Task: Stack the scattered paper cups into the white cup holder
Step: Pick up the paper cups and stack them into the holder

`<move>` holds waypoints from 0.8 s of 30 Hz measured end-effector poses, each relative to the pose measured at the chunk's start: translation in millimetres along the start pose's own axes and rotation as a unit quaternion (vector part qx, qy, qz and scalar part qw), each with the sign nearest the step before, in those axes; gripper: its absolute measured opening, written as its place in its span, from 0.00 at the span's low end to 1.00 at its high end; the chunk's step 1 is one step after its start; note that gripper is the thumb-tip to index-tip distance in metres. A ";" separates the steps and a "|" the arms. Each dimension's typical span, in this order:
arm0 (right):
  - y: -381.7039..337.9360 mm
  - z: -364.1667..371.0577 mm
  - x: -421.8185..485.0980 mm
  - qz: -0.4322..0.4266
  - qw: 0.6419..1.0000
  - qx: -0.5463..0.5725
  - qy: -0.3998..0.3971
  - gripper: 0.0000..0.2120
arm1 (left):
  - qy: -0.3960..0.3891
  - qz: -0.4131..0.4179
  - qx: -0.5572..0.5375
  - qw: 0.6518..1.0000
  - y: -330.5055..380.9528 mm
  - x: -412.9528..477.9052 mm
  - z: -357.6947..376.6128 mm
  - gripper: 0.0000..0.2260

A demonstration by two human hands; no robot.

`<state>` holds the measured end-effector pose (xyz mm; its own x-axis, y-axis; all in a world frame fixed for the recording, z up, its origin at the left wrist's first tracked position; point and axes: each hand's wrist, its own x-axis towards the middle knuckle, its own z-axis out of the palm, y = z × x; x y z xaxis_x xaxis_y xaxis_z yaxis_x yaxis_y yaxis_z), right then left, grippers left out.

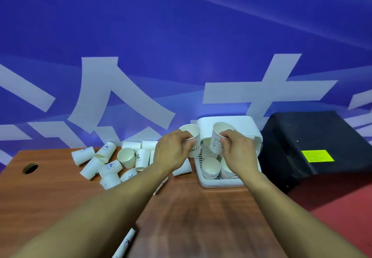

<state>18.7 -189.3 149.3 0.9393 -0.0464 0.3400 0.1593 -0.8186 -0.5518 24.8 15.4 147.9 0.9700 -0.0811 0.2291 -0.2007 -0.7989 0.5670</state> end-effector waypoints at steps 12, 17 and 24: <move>65.7 7.3 -16.6 0.025 0.998 -0.060 0.023 0.07 | -0.098 0.057 0.052 0.992 27.0 7.3 77.0 0.12; 92.8 25.1 -20.0 0.047 0.997 -0.058 -0.018 0.06 | -0.135 0.057 0.063 0.987 21.1 8.8 98.0 0.13; 116.5 52.1 -26.0 0.055 0.993 -0.054 -0.088 0.07 | -0.158 0.055 0.070 0.983 4.3 -0.4 121.3 0.12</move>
<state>28.7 -253.6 36.5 0.9892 -0.0454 0.1392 0.0290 -0.8715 -0.4896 40.1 -60.3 54.3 0.9423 -0.3347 0.0122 -0.3066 -0.8473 0.4337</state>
